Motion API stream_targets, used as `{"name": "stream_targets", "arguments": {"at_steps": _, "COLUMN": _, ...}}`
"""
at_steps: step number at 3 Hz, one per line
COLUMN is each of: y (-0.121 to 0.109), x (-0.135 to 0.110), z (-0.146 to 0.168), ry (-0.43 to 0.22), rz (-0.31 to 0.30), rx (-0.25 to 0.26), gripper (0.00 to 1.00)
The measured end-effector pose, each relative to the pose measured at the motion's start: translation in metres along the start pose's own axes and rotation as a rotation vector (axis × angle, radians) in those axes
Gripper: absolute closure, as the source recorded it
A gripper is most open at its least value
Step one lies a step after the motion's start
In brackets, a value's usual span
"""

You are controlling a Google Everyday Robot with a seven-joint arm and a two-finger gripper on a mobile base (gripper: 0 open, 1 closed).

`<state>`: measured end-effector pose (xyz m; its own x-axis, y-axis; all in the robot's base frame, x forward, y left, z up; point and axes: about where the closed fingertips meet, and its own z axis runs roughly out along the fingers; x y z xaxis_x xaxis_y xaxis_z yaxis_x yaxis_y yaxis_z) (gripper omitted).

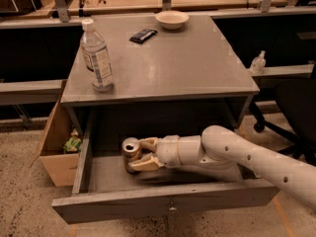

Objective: Place orange can into top drawer

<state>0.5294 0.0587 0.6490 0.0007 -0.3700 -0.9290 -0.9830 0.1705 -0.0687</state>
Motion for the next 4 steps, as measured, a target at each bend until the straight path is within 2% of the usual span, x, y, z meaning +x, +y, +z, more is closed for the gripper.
{"name": "stream_targets", "arguments": {"at_steps": 1, "y": -0.001, "x": 0.001, "z": -0.005, "ry": 0.02, "rz": 0.003, "rx": 0.023, "gripper": 0.12}}
{"name": "stream_targets", "arguments": {"at_steps": 2, "y": -0.008, "x": 0.002, "z": -0.018, "ry": 0.062, "rz": 0.017, "rx": 0.06, "gripper": 0.1}}
{"name": "stream_targets", "arguments": {"at_steps": 3, "y": -0.021, "x": -0.003, "z": -0.046, "ry": 0.104, "rz": 0.037, "rx": 0.125, "gripper": 0.33}}
{"name": "stream_targets", "arguments": {"at_steps": 4, "y": -0.033, "x": -0.01, "z": -0.085, "ry": 0.141, "rz": 0.055, "rx": 0.197, "gripper": 0.36}}
